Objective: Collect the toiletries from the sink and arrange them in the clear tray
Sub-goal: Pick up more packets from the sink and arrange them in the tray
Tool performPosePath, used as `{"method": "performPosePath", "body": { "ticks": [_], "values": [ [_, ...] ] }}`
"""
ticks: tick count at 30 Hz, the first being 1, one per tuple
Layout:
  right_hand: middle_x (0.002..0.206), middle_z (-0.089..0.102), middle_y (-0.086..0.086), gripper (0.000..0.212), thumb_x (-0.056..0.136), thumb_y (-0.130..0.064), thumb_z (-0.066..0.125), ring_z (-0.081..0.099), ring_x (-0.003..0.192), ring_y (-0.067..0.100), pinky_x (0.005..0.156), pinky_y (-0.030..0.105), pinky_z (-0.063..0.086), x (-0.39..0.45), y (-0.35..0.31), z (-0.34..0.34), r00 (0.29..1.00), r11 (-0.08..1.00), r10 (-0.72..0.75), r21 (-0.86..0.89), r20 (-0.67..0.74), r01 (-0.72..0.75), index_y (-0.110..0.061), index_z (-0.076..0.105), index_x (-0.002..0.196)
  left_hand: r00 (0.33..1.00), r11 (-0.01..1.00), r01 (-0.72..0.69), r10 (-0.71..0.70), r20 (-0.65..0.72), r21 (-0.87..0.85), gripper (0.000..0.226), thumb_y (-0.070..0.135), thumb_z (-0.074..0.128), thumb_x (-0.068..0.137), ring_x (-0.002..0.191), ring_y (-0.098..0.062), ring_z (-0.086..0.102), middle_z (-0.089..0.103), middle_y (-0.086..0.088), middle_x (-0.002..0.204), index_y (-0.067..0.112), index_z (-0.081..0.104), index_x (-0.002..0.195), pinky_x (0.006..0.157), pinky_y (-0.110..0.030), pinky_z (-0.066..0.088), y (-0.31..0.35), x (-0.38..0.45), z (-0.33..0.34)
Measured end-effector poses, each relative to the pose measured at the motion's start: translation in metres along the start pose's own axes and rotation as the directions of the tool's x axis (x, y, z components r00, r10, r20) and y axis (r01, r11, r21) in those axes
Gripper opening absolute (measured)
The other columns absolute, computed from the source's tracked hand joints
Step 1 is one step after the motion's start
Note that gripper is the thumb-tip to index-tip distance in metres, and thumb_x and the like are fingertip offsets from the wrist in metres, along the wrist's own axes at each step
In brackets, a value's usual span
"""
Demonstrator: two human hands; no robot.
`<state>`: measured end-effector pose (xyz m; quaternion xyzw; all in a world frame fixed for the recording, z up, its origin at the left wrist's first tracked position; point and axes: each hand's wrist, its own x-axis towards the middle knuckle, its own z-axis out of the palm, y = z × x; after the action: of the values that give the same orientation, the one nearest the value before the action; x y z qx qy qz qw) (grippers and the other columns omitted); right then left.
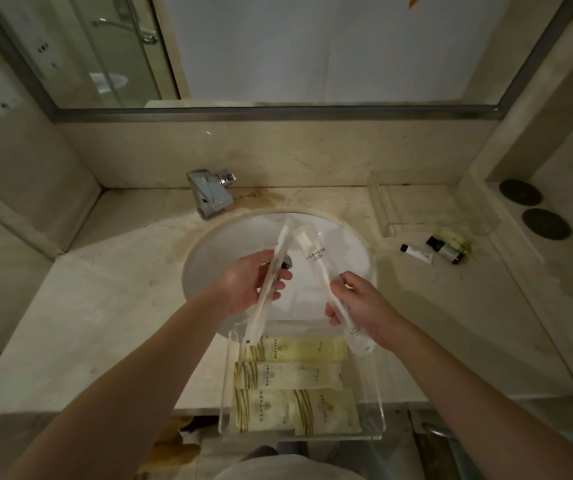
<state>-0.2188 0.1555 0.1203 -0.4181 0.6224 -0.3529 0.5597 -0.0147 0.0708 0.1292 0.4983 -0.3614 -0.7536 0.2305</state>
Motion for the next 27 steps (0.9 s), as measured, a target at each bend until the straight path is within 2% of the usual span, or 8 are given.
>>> {"method": "performPosePath", "body": {
  "ticks": [3,6,8,11,18,22,24,27],
  "values": [
    [0.087,0.065,0.014,0.016,0.095,-0.013,0.054,0.064,0.076,0.026,0.073,0.037,0.05,0.0,0.003,0.0,0.999,0.995,0.016,0.101,-0.052,-0.01,-0.011,0.051,0.079,0.997,0.996,-0.063,0.065,-0.037,0.06,0.02,0.004,0.054,0.091,0.084,-0.027,0.062,0.066,-0.013,0.092,0.017,0.069,0.096,0.088,-0.048,0.052,-0.002,0.0,-0.003],
    [0.089,0.062,0.007,0.005,0.091,-0.008,0.058,0.061,0.087,0.022,0.077,0.035,0.046,0.001,0.008,-0.001,0.999,0.991,0.02,0.133,-0.05,-0.014,-0.012,0.057,0.089,0.993,0.984,-0.09,0.099,-0.057,0.154,0.034,-0.008,0.061,0.084,0.089,-0.028,0.063,0.063,-0.014,0.098,0.008,0.06,0.114,0.091,-0.05,0.053,-0.004,0.0,-0.003],
    [0.094,0.064,0.007,0.015,0.09,-0.005,0.059,0.063,0.088,0.019,0.078,0.034,0.046,0.001,0.011,-0.001,0.999,0.986,0.027,0.167,-0.03,-0.022,-0.011,0.057,0.103,0.992,0.97,-0.102,0.115,-0.047,0.221,0.034,-0.008,0.062,0.084,0.087,-0.025,0.064,0.063,-0.012,0.093,0.004,0.059,0.116,0.086,-0.044,0.053,-0.004,-0.002,0.0],
    [0.092,0.067,0.01,0.022,0.087,0.001,0.059,0.067,0.082,0.016,0.071,0.03,0.048,0.001,0.011,0.003,0.998,0.965,0.052,0.258,-0.026,-0.043,-0.005,0.054,0.107,0.991,0.959,-0.109,0.124,-0.042,0.26,0.033,-0.01,0.063,0.082,0.086,-0.025,0.064,0.065,-0.014,0.094,0.003,0.062,0.112,0.075,-0.033,0.054,-0.005,-0.001,0.002],
    [0.1,0.07,0.017,0.024,0.084,0.006,0.059,0.061,0.078,0.014,0.059,0.023,0.045,-0.001,0.017,0.013,0.994,0.927,0.079,0.361,0.081,-0.103,0.006,0.06,0.108,0.997,0.954,-0.077,0.077,0.012,0.288,0.033,-0.007,0.064,0.082,0.078,-0.022,0.068,0.066,-0.015,0.091,-0.007,0.059,0.115,0.064,-0.029,0.055,-0.007,0.001,0.009],
    [0.104,0.068,0.016,0.032,0.085,0.01,0.058,0.065,0.096,0.026,0.078,0.033,0.057,-0.001,0.021,0.02,0.982,0.825,0.08,0.542,0.168,-0.16,0.0,0.058,0.115,0.995,0.933,-0.042,0.009,0.095,0.358,0.025,-0.002,0.064,0.084,0.09,-0.03,0.065,0.069,-0.017,0.101,0.0,0.063,0.109,0.088,-0.046,0.052,-0.013,0.002,0.018],
    [0.111,0.068,0.014,0.037,0.086,0.011,0.057,0.067,0.102,0.028,0.086,0.038,0.057,-0.002,0.023,0.022,0.978,0.781,0.093,0.597,0.185,-0.187,-0.004,0.057,0.119,0.989,0.913,-0.026,-0.036,0.144,0.408,0.028,0.008,0.067,0.085,0.096,-0.027,0.066,0.068,-0.01,0.106,0.007,0.063,0.113,0.087,-0.038,0.053,-0.016,0.0,0.024],
    [0.117,0.067,0.018,0.038,0.085,0.01,0.059,0.068,0.103,0.03,0.083,0.038,0.058,-0.005,0.027,0.021,0.97,0.757,0.14,0.611,0.197,-0.233,-0.004,0.056,0.12,0.981,0.825,-0.058,-0.056,0.184,0.563,0.047,0.013,0.077,0.077,0.1,-0.025,0.066,0.067,-0.006,0.107,0.014,0.057,0.12,0.083,-0.032,0.054,-0.019,-0.002,0.029]
  ]
}}
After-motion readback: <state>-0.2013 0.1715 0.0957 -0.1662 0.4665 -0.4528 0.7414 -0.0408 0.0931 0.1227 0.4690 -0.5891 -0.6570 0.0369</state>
